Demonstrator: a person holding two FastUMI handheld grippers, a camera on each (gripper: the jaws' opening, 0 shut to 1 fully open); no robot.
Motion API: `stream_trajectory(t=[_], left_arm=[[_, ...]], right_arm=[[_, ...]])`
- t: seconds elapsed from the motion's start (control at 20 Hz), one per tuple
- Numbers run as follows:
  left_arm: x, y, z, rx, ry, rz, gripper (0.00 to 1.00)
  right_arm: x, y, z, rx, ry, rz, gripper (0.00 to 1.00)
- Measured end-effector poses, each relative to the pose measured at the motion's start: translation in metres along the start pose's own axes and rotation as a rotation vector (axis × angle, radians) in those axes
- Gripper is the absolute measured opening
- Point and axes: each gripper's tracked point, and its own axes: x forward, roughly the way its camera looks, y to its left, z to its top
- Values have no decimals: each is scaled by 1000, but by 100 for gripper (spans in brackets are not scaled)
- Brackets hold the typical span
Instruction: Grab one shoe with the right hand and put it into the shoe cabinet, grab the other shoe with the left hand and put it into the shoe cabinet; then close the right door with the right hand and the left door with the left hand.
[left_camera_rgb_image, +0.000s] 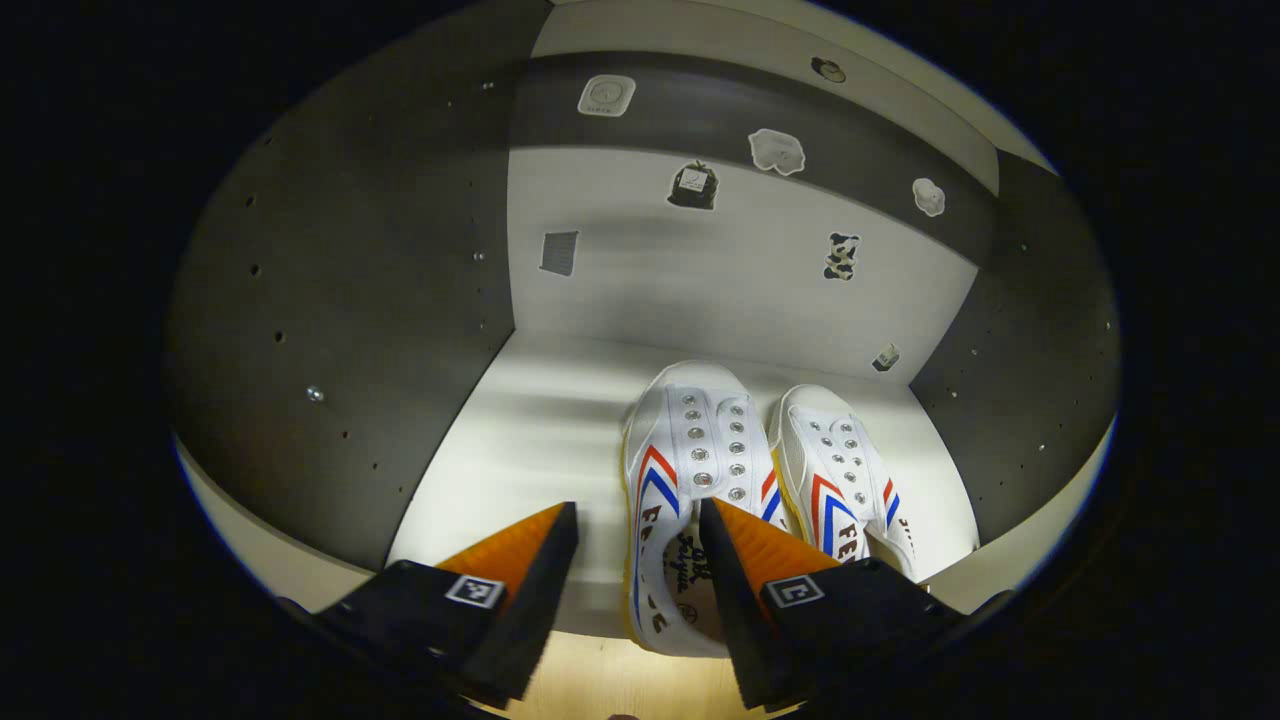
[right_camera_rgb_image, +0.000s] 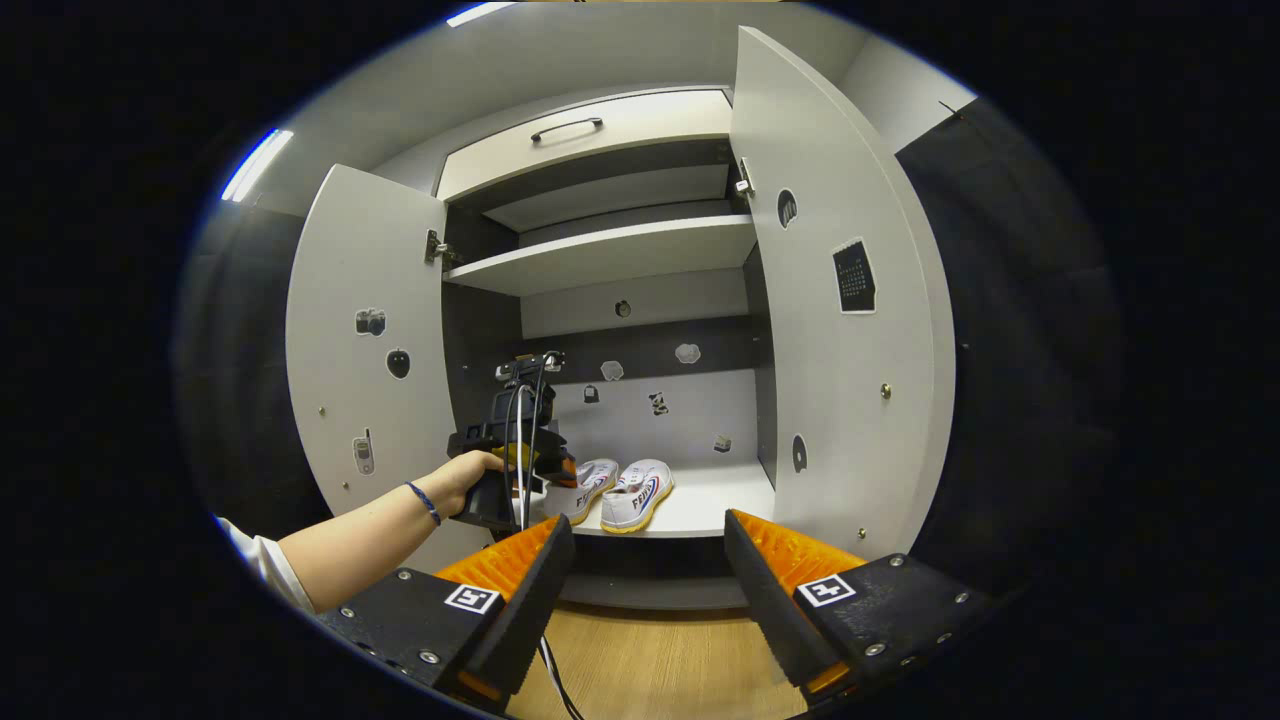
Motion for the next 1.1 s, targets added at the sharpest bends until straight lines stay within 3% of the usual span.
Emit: stream_trajectory(t=[0.05, 0.1, 0.15, 0.2, 0.25, 0.35, 0.65, 0.85, 1.1], left_arm=[[-10, -2, 9, 6, -41, -1, 89], [-23, -3, 21, 14, -93, -6, 99], [-39, -2, 32, 29, -142, -4, 96], [-57, -2, 41, 48, -188, -2, 99], [-76, -5, 50, 62, -235, -10, 95], [-116, -14, 63, 75, -323, -41, 97], [-247, -18, 76, 93, -543, -104, 97], [-315, -10, 57, 117, -594, -116, 97], [-374, 1, 23, 113, -637, -161, 95]], right_arm=[[0, 2, -1, -3, 3, 3, 93], [1, 2, 0, -9, 2, 1, 93], [0, 3, 0, -14, 1, 1, 93], [0, 5, 0, -16, -1, 3, 92], [0, 8, 1, -16, -3, 8, 92], [0, 13, 3, -21, -3, 15, 93], [-5, 25, 14, -38, -21, 31, 93], [-12, 30, 25, -68, -40, 27, 92], [-27, 13, 39, -118, -68, -38, 93]])
